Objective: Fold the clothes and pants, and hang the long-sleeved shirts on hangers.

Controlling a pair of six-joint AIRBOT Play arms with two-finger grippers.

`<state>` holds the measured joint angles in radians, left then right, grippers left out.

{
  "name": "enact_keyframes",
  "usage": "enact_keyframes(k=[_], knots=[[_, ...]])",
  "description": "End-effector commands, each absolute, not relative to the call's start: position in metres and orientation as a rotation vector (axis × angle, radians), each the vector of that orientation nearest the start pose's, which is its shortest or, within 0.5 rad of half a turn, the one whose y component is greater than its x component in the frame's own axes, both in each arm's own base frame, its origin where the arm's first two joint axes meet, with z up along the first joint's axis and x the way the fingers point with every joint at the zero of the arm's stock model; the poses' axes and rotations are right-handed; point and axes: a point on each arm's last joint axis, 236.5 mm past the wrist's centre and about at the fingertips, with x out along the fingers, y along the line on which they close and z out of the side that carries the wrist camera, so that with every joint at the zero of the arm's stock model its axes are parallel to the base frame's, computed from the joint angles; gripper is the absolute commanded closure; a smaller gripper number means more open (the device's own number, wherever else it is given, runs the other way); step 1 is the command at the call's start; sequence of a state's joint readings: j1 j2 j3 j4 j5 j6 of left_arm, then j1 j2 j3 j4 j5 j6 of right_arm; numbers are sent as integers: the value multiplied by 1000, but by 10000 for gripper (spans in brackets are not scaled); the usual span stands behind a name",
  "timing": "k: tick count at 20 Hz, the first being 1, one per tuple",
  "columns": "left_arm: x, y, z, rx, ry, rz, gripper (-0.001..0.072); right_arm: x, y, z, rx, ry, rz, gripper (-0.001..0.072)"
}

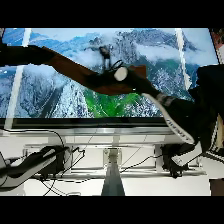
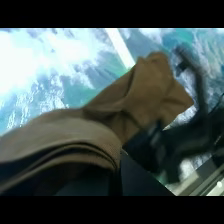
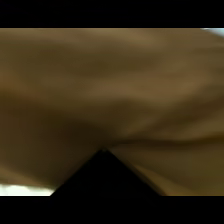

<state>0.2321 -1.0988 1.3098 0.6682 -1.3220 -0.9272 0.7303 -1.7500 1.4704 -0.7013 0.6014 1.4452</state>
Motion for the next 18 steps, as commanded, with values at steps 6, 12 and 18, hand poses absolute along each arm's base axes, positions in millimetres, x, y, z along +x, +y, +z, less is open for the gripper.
enact_keyframes(k=[6, 12, 18], knots=[[382, -129, 182, -225, 788, -806, 695, 382, 449, 10, 243, 1094, 882, 694], [404, -271, 152, -422, 800, -1015, 696, 488, 257, 33, 344, 1096, 539, 694], [413, -389, 70, -440, 820, -935, 228, 507, 126, 44, 439, 1120, 342, 676]])
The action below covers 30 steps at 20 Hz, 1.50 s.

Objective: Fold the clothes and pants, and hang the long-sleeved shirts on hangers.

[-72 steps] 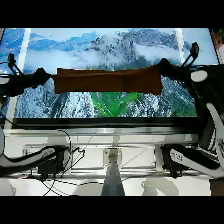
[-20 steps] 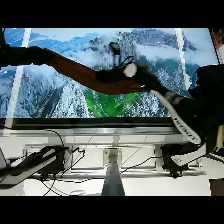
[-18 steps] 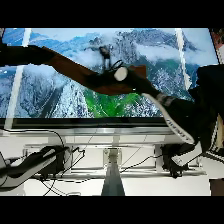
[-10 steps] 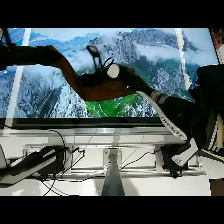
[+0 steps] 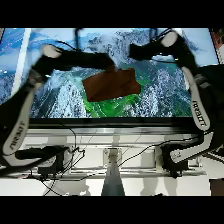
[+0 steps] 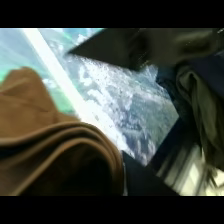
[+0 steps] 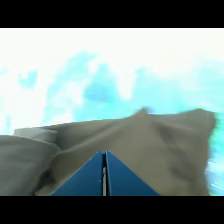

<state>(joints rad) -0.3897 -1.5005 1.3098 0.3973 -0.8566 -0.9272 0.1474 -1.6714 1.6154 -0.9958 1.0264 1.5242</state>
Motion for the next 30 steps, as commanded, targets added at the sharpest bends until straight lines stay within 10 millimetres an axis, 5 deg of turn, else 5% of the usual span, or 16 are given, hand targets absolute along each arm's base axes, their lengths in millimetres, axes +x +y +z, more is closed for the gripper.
enact_keyframes(k=[1, 2, 3, 6, 8, 11, 12, 13, 14, 18, 24, 25, 27, 28, 29, 30], knots=[[411, -394, 63, -434, 832, -938, 2, 507, 107, 39, 410, 1129, 303, 602], [409, -395, 61, -420, 833, -949, -2, 507, 86, 32, 366, 1140, 257, 460], [409, -393, 62, -409, 827, -955, -2, 507, 65, 26, 318, 1148, 208, 422], [420, -375, 74, -410, 800, -941, -1, 500, 15, 2, 247, 1195, 97, 422], [417, -363, 84, -374, 784, -988, 2, 492, 6, -21, 293, 1240, 110, 436], [399, -349, 102, -325, 781, -1094, 3, 471, 49, -46, 439, 1283, 383, 518], [395, -344, 107, -325, 786, -1111, 3, 465, 64, -54, 499, 1296, 440, 371], [393, -341, 111, -325, 785, -1119, 3, 458, 72, -66, 551, 1322, 448, 109], [392, -339, 114, -325, 783, -1123, 3, 449, 82, -78, 587, 1364, 454, 11], [392, -338, 116, -325, 780, -1124, 3, 412, 138, -117, 569, 1521, 521, 25], [392, -338, 116, -326, 781, -1124, 3, 408, 220, -122, 396, 1464, 617, 27], [392, -338, 116, -325, 781, -1125, 3, 406, 229, -123, 368, 1455, 631, 70], [392, -337, 116, -326, 783, -1126, 3, 407, 237, -124, 328, 1437, 637, 535], [390, -335, 116, -325, 789, -1134, 6, 410, 237, -121, 312, 1427, 641, 663], [388, -331, 117, -319, 797, -1143, 30, 415, 236, -113, 300, 1405, 643, 685], [386, -323, 116, -289, 803, -1141, 152, 425, 231, -101, 270, 1368, 642, 689]])
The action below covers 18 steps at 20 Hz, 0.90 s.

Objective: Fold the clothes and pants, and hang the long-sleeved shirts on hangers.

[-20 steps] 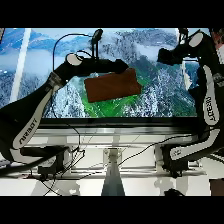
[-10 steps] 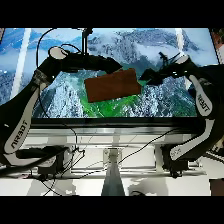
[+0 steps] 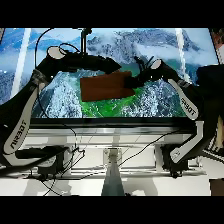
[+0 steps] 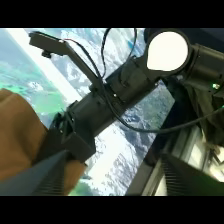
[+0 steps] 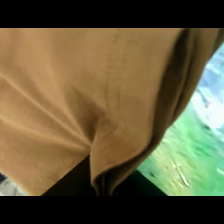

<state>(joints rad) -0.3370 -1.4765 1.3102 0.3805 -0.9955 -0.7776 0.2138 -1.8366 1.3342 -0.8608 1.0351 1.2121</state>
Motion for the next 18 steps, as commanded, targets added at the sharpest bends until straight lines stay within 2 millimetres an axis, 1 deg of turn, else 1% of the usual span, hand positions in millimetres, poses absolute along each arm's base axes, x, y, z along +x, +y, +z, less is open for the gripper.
enact_keyframes(k=[1, 2, 4, 6, 7, 8, 9, 10, 11, 13, 15, 18], knots=[[385, -309, 112, -219, 812, -1128, 300, 436, 224, -84, 229, 1322, 636, 693], [384, -294, 110, -146, 819, -1108, 412, 449, 214, -62, 185, 1261, 622, 693], [382, -257, 111, 4, 825, -1048, 700, 474, 190, -6, 121, 1122, 582, 693], [383, -217, 125, 90, 828, -929, 695, 492, 156, 58, 97, 976, 519, 693], [383, -198, 136, 101, 822, -856, 695, 496, 135, 90, 123, 918, 460, 693], [383, -178, 150, 117, 802, -784, 695, 496, 111, 117, 160, 874, 394, 693], [381, -161, 165, 140, 769, -731, 694, 492, 87, 144, 200, 834, 326, 693], [378, -148, 179, 161, 734, -695, 694, 483, 60, 168, 242, 800, 256, 693], [374, -140, 193, 164, 699, -670, 694, 470, 36, 189, 272, 774, 195, 693], [370, -128, 214, 166, 641, -631, 694, 434, -17, 227, 276, 724, 63, 693], [368, -123, 220, 166, 624, -617, 694, 393, -68, 255, 248, 683, -95, 693], [369, -124, 219, 165, 627, -619, 694, 309, -157, 296, 143, 615, -442, 693]])
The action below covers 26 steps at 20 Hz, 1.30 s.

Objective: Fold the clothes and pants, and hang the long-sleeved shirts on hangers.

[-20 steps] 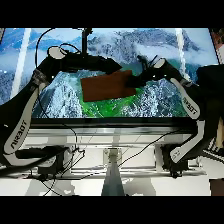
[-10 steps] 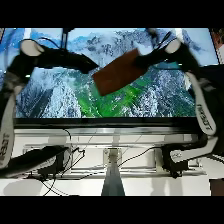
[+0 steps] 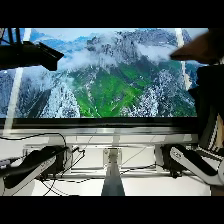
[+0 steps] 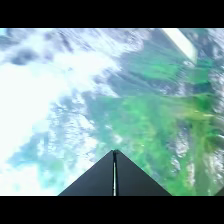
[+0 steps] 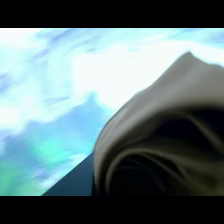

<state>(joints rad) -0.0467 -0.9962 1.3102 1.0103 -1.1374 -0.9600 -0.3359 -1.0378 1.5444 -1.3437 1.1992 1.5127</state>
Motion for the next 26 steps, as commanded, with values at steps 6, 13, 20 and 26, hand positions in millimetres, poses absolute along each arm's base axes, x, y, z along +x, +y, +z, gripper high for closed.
enact_keyframes(k=[6, 13, 20, 26], knots=[[369, -124, 219, 165, 627, -619, 695, 166, -249, 332, 154, 542, -969, 693], [369, -124, 219, 163, 626, -620, 694, 148, -256, 321, 228, 568, -1019, 141], [369, -124, 219, 162, 626, -621, 694, 202, -229, 321, 340, 489, -788, 599], [369, -124, 219, 162, 626, -621, 694, 247, -193, 326, 324, 470, -562, 697]])
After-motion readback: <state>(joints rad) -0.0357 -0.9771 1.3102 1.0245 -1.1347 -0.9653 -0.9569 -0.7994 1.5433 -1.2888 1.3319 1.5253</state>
